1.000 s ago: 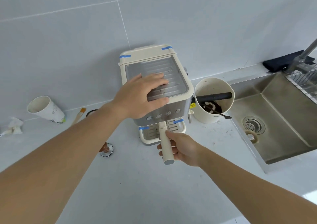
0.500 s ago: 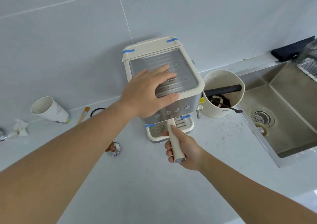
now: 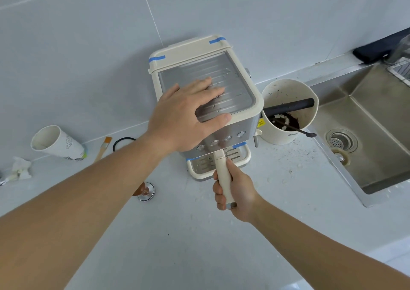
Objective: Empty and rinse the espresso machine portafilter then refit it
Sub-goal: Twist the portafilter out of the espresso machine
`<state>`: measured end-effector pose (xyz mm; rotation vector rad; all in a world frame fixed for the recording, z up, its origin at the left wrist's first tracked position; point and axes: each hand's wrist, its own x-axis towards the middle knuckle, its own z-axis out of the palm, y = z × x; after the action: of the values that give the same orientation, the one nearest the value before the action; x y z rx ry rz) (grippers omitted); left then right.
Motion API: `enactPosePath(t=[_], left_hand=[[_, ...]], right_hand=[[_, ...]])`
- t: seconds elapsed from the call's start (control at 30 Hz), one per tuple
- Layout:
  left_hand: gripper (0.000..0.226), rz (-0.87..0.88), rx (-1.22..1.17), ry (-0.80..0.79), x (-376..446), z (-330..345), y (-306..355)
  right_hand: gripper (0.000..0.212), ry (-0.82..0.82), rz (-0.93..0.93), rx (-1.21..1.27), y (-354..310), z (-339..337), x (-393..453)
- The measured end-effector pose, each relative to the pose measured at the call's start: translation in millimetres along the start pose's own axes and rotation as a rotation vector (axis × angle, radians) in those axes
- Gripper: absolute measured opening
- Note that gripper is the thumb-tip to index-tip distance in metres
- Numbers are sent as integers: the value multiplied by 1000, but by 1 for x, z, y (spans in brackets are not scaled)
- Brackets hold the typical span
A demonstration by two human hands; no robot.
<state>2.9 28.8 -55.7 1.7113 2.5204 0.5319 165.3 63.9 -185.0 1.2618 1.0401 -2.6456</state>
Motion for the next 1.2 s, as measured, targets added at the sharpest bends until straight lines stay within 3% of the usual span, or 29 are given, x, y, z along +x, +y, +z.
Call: enactPosePath(t=[0.5, 0.63, 0.73, 0.9, 1.2], left_hand=[[68, -28, 5, -24, 0, -3, 4], [67, -36, -11, -24, 0, -4, 4], [65, -36, -23, -22, 0, -3, 4], [62, -33, -18, -11, 0, -3, 3], [61, -16, -1, -18, 0, -3, 3]], right_hand=[[51, 56, -91, 119, 17, 30, 3], [42, 5, -185, 181, 30, 41, 12], [30, -68, -296, 89, 34, 35, 16], [27, -146, -360, -161, 29, 16, 17], [13, -191, -332, -172, 23, 31, 25]])
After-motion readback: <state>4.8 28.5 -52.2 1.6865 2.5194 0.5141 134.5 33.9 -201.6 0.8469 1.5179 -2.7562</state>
